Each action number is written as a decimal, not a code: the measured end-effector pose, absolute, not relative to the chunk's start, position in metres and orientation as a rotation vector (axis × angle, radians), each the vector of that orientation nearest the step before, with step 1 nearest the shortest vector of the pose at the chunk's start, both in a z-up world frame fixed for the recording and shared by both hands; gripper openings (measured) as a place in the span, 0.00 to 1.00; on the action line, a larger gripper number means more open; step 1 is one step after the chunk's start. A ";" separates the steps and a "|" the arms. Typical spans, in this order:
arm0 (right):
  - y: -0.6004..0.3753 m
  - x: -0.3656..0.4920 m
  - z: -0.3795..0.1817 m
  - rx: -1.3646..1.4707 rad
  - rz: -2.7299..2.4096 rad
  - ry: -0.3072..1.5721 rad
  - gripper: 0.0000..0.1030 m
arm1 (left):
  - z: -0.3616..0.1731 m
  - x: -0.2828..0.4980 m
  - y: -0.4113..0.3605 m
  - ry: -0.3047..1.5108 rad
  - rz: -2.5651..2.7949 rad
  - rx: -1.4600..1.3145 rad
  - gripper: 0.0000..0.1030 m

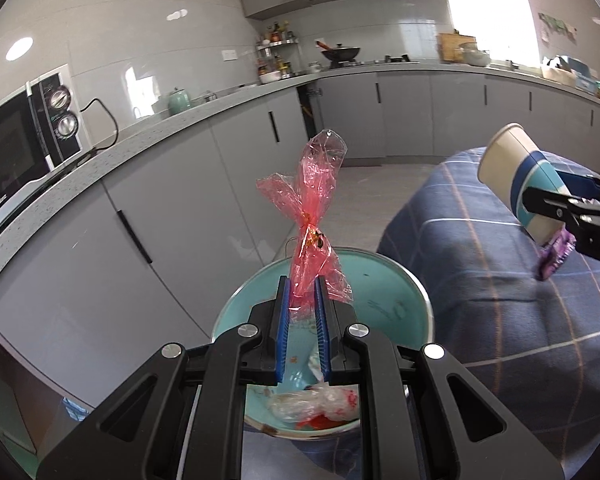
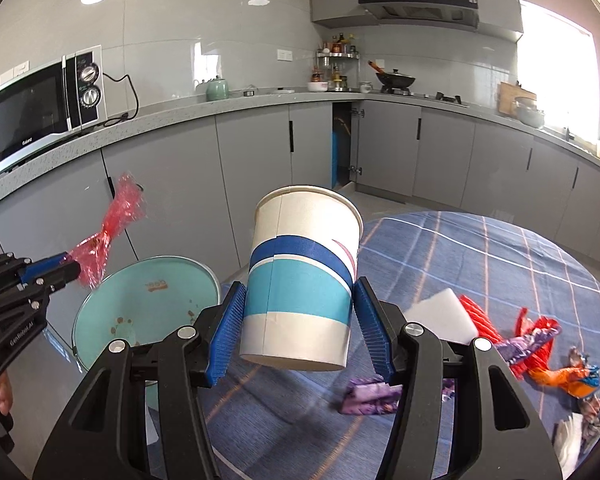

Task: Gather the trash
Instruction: 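Carry the pink wrapper and the paper cup with both tools over the teal bin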

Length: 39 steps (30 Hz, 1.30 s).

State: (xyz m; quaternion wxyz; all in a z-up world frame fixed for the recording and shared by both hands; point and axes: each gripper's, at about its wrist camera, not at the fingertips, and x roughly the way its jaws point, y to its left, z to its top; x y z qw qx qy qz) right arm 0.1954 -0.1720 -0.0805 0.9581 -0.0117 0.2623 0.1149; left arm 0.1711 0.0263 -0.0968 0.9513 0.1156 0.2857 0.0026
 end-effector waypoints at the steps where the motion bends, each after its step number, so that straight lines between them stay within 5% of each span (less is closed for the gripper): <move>1: -0.169 0.197 -0.081 -0.029 0.234 0.532 0.54 | -0.096 0.172 0.028 0.582 0.014 0.233 0.12; 39: -0.102 0.217 -0.086 -0.131 0.352 0.536 0.54 | -0.095 0.183 0.064 0.610 0.110 0.190 0.13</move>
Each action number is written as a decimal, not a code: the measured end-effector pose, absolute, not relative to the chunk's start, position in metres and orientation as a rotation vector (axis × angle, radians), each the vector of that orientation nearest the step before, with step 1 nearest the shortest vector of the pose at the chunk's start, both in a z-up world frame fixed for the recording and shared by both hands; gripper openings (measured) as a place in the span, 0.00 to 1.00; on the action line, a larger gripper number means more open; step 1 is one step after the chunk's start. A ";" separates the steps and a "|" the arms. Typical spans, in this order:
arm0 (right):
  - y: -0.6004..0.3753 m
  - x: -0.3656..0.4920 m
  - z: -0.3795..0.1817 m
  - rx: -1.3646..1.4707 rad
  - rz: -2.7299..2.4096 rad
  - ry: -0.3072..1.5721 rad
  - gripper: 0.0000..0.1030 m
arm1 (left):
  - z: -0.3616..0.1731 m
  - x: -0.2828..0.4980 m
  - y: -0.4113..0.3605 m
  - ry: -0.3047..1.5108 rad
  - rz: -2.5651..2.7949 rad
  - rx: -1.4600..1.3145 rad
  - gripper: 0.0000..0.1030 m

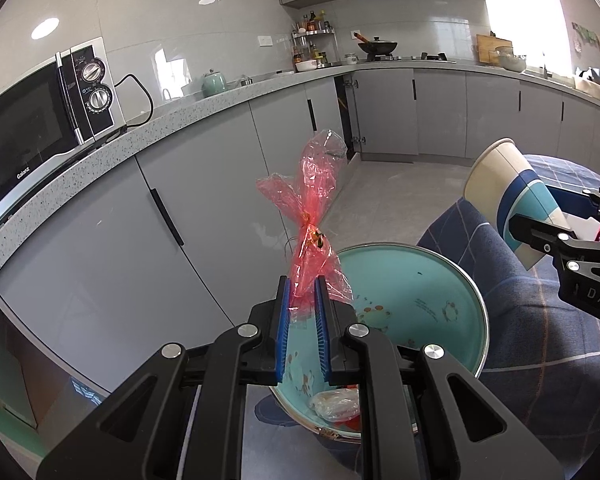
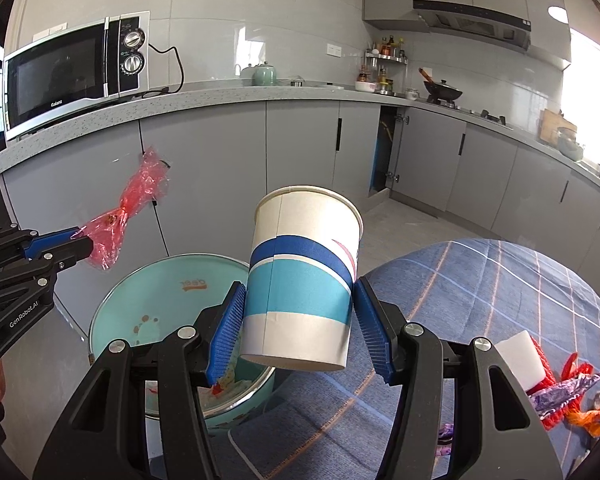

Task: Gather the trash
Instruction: 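Carry the pink wrapper and the paper cup with both tools over the teal bin, then open both tools to drop the pink wrapper and paper cup into the bin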

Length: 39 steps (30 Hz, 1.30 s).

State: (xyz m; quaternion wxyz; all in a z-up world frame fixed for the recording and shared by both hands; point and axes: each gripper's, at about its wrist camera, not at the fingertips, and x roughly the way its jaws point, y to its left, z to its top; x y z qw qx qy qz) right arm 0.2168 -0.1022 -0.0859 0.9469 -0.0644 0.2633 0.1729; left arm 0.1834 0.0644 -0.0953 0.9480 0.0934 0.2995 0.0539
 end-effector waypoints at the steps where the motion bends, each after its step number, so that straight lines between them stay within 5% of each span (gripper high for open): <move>1: -0.101 0.217 -0.086 -0.132 0.354 0.538 0.54 | -0.096 0.183 0.064 0.610 0.110 0.192 0.13; 28: -0.072 0.216 -0.094 -0.182 0.435 0.542 0.55 | -0.101 0.189 0.068 0.637 0.091 0.180 0.14; 34: -0.068 0.217 -0.095 -0.179 0.461 0.543 0.57 | -0.104 0.190 0.068 0.642 0.073 0.178 0.19; 39: -0.068 0.216 -0.095 -0.175 0.465 0.536 0.63 | -0.105 0.190 0.068 0.639 0.083 0.183 0.41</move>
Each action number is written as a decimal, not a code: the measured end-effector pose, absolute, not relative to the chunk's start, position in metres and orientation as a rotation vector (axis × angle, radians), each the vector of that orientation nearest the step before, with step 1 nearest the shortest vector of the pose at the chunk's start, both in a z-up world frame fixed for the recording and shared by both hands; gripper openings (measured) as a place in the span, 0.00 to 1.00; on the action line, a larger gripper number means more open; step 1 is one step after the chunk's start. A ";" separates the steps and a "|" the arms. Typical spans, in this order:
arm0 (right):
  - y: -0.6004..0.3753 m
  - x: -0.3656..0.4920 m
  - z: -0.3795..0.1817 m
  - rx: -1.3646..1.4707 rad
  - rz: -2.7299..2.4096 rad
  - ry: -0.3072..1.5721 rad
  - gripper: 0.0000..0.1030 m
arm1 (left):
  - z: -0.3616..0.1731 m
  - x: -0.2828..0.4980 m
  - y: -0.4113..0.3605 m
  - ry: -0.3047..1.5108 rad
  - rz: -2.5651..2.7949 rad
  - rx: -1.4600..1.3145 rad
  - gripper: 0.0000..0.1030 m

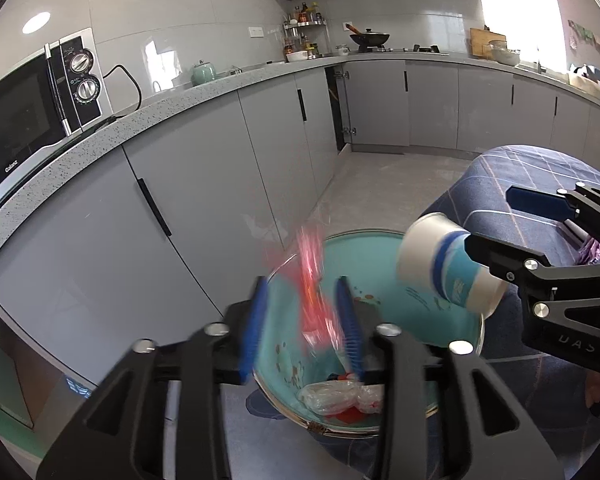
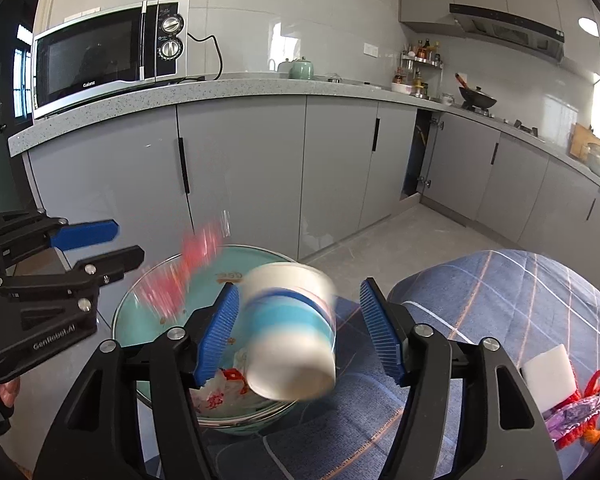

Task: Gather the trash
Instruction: 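Open both tools to drop the pink wrapper and paper cup into the bin, then move both tools back over the table toward the remaining trash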

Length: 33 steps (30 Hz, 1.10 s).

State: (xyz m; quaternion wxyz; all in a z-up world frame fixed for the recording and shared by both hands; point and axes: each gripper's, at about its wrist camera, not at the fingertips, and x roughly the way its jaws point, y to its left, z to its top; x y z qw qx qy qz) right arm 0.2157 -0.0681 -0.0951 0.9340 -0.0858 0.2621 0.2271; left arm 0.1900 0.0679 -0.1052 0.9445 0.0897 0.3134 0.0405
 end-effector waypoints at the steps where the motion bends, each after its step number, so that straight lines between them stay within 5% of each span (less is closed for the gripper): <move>1: -0.068 0.216 -0.095 -0.174 0.465 0.538 0.63 | -0.105 0.190 0.068 0.638 0.082 0.183 0.41; 18: -0.105 0.204 -0.092 -0.129 0.373 0.548 0.64 | -0.108 0.186 0.058 0.634 0.074 0.189 0.54; 33: -0.215 0.157 -0.082 -0.058 0.145 0.577 0.66 | -0.106 0.177 -0.029 0.610 -0.089 0.283 0.60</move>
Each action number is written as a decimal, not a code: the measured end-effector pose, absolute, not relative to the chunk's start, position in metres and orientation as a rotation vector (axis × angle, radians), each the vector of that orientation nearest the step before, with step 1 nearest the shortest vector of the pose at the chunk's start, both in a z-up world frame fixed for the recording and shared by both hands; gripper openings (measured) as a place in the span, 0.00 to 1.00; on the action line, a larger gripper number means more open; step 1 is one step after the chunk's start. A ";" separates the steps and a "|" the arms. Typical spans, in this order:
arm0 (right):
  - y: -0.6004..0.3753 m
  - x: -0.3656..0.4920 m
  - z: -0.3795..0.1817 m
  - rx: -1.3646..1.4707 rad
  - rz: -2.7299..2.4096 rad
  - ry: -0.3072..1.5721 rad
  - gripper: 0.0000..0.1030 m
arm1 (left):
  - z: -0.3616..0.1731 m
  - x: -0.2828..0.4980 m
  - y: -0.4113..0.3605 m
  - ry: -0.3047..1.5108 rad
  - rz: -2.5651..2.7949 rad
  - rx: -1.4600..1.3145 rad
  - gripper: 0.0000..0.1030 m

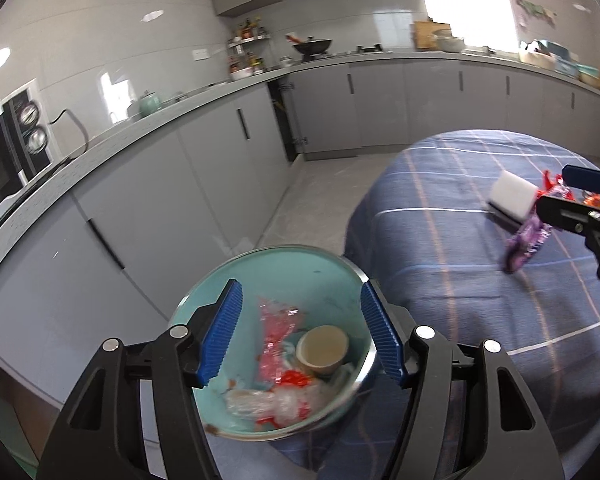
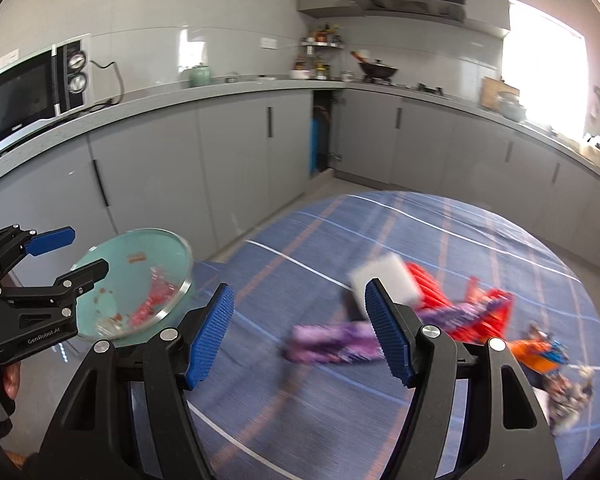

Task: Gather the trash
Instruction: 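Move both tools back over the table toward the remaining trash, then grasp the purple wrapper with the left tool while the right tool grasps the white mesh cloth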

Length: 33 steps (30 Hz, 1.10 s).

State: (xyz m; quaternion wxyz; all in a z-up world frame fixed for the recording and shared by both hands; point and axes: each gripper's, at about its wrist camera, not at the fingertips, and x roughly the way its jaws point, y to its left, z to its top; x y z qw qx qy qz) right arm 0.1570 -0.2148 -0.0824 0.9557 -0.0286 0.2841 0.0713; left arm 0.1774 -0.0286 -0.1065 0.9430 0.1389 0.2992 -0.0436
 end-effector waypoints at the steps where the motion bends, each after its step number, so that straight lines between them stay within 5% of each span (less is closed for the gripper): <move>1: -0.220 0.154 -0.083 -0.057 0.133 0.578 0.66 | -0.107 0.177 -0.034 0.609 -0.099 0.286 0.60; 33: -0.402 0.080 -0.143 0.154 -0.277 0.779 0.66 | -0.143 0.209 -0.222 0.644 -0.438 0.404 0.60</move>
